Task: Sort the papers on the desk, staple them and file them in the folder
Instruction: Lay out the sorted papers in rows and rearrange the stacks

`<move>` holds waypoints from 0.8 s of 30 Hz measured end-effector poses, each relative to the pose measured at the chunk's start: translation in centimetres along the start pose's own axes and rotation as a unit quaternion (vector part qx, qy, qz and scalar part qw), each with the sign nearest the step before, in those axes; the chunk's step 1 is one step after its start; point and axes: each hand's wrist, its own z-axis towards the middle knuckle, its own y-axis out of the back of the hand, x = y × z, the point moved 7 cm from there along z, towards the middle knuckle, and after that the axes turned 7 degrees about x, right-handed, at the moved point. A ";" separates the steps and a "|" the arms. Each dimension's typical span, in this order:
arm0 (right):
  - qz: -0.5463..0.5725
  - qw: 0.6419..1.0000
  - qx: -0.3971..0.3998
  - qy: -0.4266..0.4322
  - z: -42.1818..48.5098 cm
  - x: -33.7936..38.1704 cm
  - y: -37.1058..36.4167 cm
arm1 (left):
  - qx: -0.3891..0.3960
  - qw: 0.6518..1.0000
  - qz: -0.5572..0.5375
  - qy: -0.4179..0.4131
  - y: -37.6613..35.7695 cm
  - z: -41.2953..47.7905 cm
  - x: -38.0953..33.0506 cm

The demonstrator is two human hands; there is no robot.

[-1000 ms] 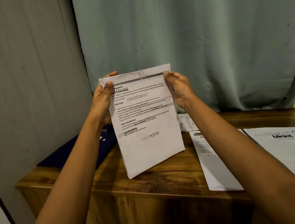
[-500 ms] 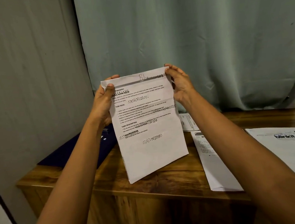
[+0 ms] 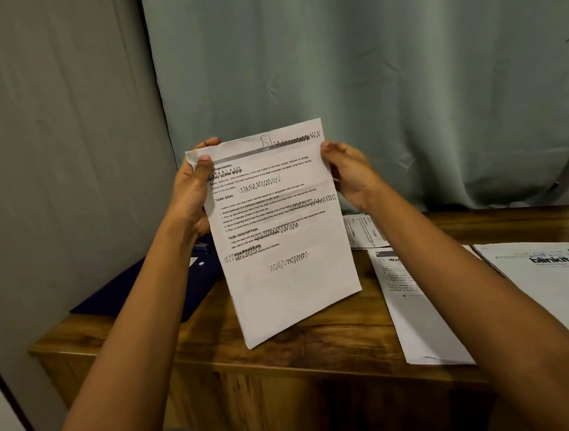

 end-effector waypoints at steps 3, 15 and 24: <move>-0.094 0.994 0.051 -0.015 -1.4 -1.9 0.4 | -0.008 1.000 0.004 -0.014 0.1 0.3 -0.6; -0.075 0.995 -0.038 -0.054 -5.2 -7.5 1.7 | -0.019 0.992 0.125 -0.008 -0.5 -0.8 0.5; -0.067 0.994 -0.068 -0.043 -6.3 -8.3 1.8 | -0.025 0.983 0.163 0.084 1.1 -6.9 8.2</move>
